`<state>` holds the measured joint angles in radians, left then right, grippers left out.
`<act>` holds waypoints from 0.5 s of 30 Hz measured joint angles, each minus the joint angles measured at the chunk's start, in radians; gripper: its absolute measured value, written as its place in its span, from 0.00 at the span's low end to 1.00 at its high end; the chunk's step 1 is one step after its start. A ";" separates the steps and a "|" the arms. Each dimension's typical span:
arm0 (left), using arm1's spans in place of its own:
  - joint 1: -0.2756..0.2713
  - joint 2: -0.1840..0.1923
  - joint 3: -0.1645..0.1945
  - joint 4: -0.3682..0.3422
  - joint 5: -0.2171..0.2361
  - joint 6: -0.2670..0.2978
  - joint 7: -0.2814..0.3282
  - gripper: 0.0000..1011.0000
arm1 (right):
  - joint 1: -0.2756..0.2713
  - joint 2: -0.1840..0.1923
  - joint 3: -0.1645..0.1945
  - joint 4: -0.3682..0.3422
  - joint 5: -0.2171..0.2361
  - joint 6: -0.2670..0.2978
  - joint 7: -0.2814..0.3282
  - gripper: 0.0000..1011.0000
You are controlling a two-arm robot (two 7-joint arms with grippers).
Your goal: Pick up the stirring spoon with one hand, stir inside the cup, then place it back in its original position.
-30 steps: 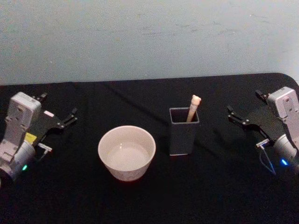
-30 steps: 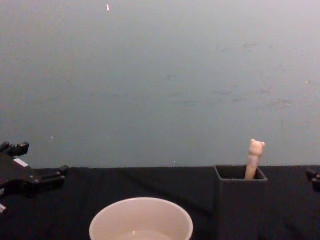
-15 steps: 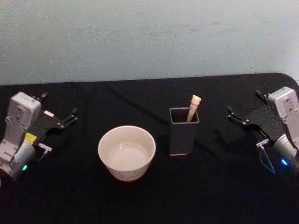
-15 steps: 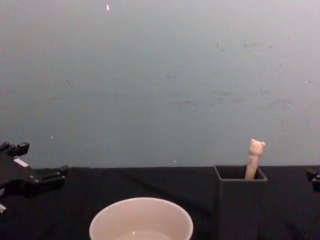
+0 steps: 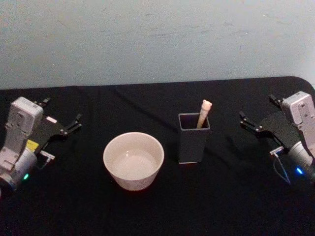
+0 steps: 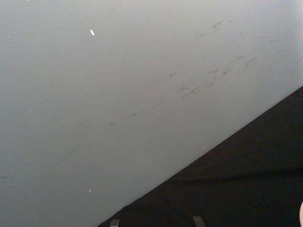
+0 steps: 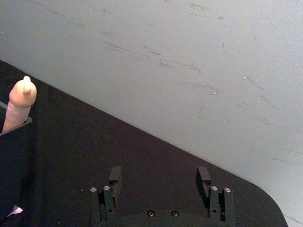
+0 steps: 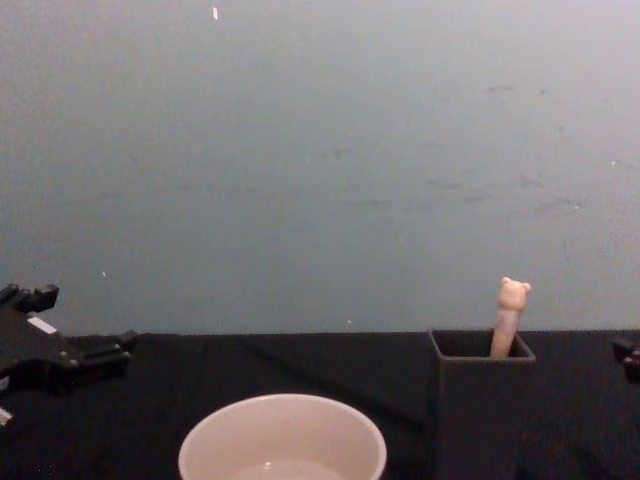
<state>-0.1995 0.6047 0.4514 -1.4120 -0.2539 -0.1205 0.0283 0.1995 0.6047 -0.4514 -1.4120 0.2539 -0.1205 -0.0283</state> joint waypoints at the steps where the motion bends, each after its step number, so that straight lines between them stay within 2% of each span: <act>1: 0.000 0.000 0.000 0.000 0.000 0.000 0.000 0.99 | 0.000 0.000 0.000 0.000 0.000 0.000 0.000 0.99; 15: 0.000 0.000 0.000 0.000 0.000 0.000 0.000 0.99 | 0.000 0.000 0.000 0.000 0.000 0.000 0.000 0.99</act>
<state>-0.1995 0.6047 0.4514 -1.4120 -0.2539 -0.1205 0.0283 0.1995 0.6047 -0.4514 -1.4120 0.2539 -0.1205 -0.0283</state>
